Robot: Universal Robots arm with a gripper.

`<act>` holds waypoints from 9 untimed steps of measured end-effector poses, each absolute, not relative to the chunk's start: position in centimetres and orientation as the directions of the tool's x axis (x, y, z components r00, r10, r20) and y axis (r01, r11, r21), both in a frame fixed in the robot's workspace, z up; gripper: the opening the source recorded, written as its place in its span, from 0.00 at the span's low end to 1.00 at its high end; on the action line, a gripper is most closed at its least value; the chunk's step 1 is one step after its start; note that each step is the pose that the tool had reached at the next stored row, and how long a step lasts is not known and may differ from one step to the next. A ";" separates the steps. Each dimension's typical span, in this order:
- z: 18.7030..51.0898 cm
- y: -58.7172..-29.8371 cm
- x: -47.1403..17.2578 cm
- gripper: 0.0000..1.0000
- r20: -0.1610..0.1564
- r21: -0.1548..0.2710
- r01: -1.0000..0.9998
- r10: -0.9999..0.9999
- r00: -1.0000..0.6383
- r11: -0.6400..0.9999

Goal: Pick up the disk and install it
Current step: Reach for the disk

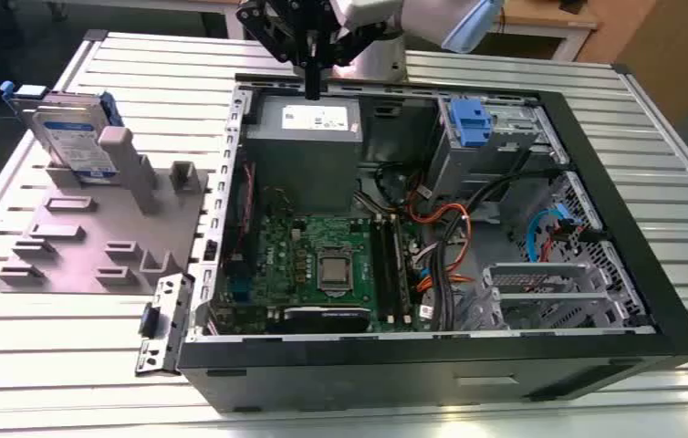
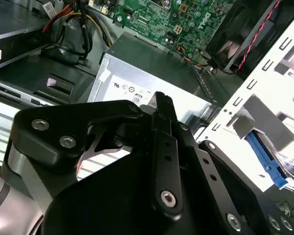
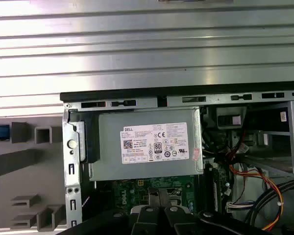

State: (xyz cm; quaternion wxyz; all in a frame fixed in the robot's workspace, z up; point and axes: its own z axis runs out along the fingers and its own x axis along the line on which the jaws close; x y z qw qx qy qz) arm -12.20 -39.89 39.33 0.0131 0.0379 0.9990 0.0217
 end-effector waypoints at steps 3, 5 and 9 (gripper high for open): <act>39.3 -39.9 -12.2 0.11 -0.024 0.044 0.075 0.076 -0.997 0.996; 39.3 -39.9 -12.2 0.11 -0.024 0.044 0.075 0.076 -0.997 0.996; 39.3 -39.9 -12.4 0.11 -0.024 0.044 0.075 0.076 -0.997 0.996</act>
